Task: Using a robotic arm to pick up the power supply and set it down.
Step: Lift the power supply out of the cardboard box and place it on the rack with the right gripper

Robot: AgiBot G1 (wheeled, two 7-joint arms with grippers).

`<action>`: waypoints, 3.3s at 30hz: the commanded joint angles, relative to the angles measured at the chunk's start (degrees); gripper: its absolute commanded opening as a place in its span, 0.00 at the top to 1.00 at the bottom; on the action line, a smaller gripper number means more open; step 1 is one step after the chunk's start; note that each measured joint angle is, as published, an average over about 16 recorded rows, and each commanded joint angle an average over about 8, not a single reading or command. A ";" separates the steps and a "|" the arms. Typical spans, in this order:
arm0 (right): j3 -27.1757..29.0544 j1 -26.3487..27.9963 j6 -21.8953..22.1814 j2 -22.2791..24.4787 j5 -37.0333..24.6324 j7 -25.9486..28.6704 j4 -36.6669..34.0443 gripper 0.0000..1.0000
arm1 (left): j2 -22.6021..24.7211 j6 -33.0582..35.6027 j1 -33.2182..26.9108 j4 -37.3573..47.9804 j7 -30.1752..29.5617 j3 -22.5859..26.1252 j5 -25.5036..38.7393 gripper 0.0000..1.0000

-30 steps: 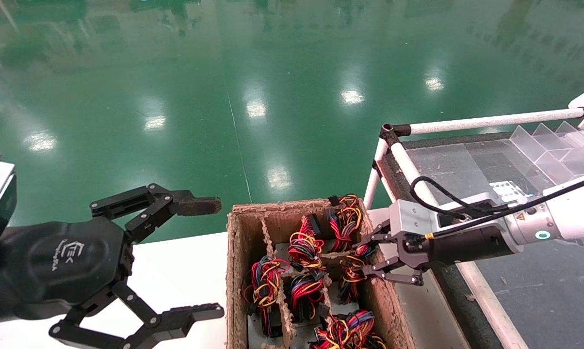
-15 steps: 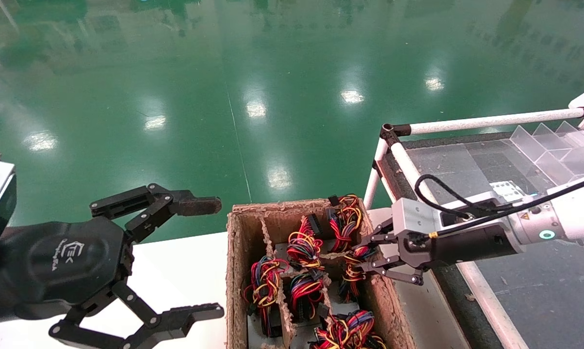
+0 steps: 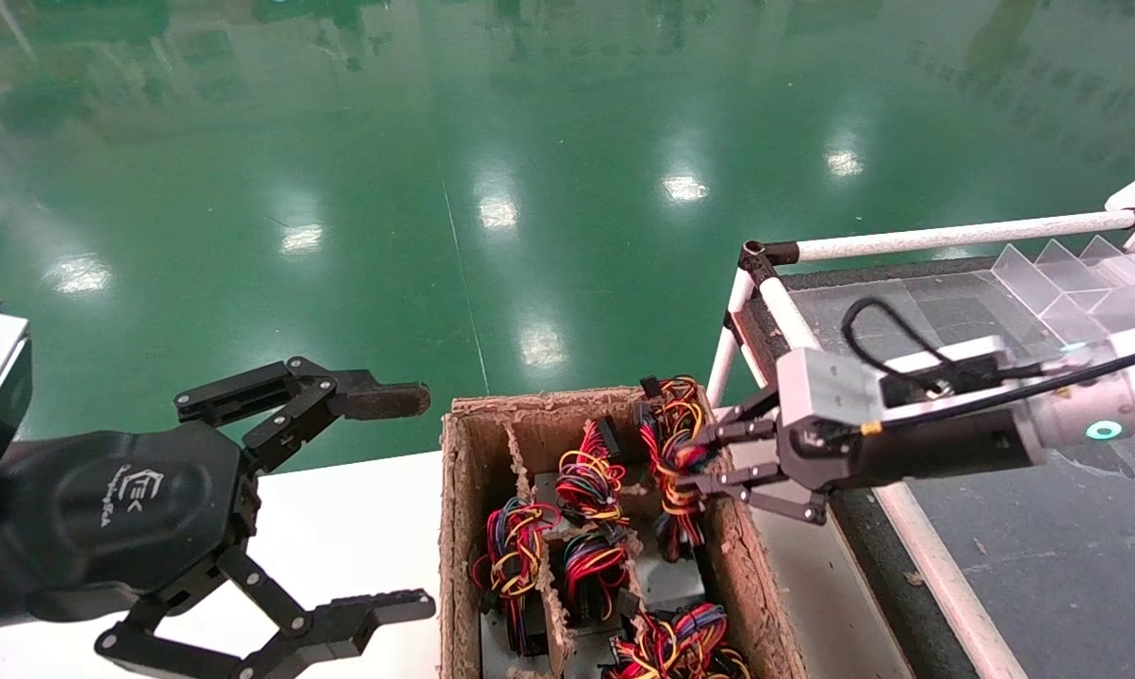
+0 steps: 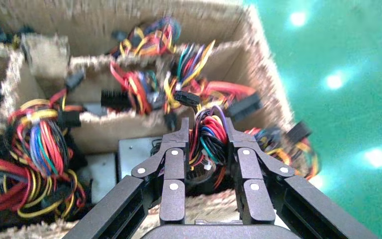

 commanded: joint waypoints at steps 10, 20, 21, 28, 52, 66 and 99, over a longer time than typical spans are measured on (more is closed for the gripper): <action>1.33 -0.24 0.96 6.33 8.60 7.39 13.40 1.00 | -0.02 -0.02 -0.01 0.00 0.02 0.04 -0.03 0.00; 5.73 2.43 4.14 11.39 14.22 10.72 20.24 1.00 | -0.03 -0.03 -0.02 0.00 0.04 0.08 -0.05 0.00; 6.12 2.88 4.51 11.72 14.45 10.74 20.52 1.00 | -0.03 -0.04 -0.02 0.00 0.04 0.08 -0.06 0.00; 7.91 6.51 7.58 12.83 13.77 9.03 19.52 1.00 | -0.05 -0.05 -0.02 0.00 0.05 0.11 -0.08 0.00; 6.50 14.64 24.40 9.23 2.27 -3.77 -16.38 1.00 | -0.08 -0.09 -0.04 0.00 0.10 0.20 -0.13 0.00; 7.02 13.80 33.37 2.95 2.65 -6.28 -26.35 1.00 | -0.10 -0.11 -0.05 0.00 0.12 0.25 -0.17 0.00; 9.43 11.05 37.43 -5.79 6.15 -7.61 -28.90 1.00 | -0.15 -0.16 -0.08 0.00 0.18 0.36 -0.25 0.00</action>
